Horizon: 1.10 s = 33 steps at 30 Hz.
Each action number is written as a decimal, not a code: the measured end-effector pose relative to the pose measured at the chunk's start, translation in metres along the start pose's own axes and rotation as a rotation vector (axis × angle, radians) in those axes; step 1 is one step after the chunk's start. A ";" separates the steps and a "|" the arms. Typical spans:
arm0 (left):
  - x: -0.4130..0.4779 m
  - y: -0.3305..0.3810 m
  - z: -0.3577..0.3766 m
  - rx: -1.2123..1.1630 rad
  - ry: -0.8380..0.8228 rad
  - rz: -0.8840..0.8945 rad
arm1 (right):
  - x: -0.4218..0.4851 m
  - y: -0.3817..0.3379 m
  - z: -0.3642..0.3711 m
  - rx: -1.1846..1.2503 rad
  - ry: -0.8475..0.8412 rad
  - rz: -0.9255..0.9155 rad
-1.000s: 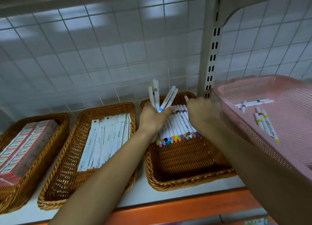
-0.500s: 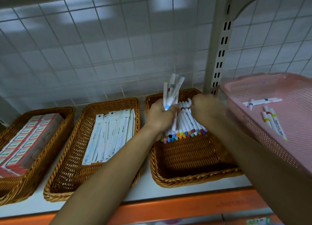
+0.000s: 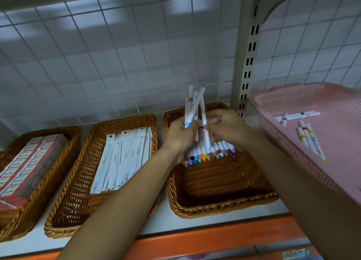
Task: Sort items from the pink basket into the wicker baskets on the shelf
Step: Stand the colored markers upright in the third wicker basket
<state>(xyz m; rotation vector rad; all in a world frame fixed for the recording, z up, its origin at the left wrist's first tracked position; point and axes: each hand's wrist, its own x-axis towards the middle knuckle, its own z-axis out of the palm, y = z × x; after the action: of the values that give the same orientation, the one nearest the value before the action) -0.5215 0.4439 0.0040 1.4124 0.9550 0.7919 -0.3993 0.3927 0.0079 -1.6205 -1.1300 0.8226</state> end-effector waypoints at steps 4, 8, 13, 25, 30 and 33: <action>-0.001 0.003 0.000 -0.021 0.014 -0.022 | 0.004 0.000 -0.001 -0.137 0.165 -0.089; -0.002 0.004 -0.001 -0.046 0.010 -0.003 | 0.001 0.002 -0.002 -0.164 0.126 -0.205; -0.003 0.004 -0.001 -0.042 0.023 0.001 | 0.002 0.000 -0.003 0.031 0.119 -0.228; -0.002 0.003 -0.001 -0.035 0.009 -0.008 | 0.009 0.003 -0.008 -0.837 0.330 -0.192; 0.000 0.001 -0.001 -0.026 0.008 -0.006 | 0.010 0.011 0.000 -1.046 0.226 -0.145; 0.000 0.001 0.000 -0.042 0.010 -0.015 | 0.006 0.011 0.004 -1.118 0.229 -0.134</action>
<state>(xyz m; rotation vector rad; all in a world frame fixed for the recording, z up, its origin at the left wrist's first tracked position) -0.5219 0.4439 0.0050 1.3645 0.9504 0.8044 -0.3974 0.3987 -0.0038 -2.3874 -1.6249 -0.1873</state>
